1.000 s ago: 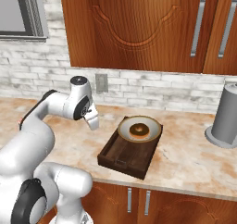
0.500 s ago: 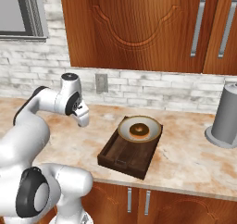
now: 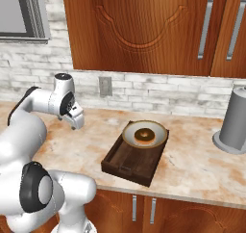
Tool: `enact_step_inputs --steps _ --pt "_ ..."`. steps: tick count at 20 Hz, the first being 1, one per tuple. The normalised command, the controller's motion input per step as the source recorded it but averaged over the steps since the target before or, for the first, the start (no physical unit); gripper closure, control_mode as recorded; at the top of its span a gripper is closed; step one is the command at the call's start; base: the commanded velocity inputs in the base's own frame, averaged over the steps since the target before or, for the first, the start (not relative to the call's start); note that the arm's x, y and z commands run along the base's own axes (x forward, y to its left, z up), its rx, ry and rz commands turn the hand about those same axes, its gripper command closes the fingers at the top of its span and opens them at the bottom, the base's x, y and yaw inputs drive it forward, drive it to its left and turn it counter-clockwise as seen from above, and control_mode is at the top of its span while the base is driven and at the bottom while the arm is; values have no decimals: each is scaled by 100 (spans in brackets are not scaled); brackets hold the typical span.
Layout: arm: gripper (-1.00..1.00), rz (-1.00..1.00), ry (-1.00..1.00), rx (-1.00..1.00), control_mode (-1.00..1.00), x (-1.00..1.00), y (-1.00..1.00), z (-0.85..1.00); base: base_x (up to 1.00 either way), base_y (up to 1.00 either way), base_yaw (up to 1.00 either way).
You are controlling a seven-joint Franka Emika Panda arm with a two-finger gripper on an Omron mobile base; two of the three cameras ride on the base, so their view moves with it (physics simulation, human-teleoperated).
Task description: Place the bowl with donut and the cupcake onto the tray.
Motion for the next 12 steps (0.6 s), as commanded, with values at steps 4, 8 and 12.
enact_step_inputs --steps 4,8,12 --pt "-100 12 0 0 -100 0 34 0 0 0 0" --pt "-100 9 0 0 -100 0 40 0 0 0 0" --pt "-100 8 0 -5 -100 0 48 0 0 0 0"
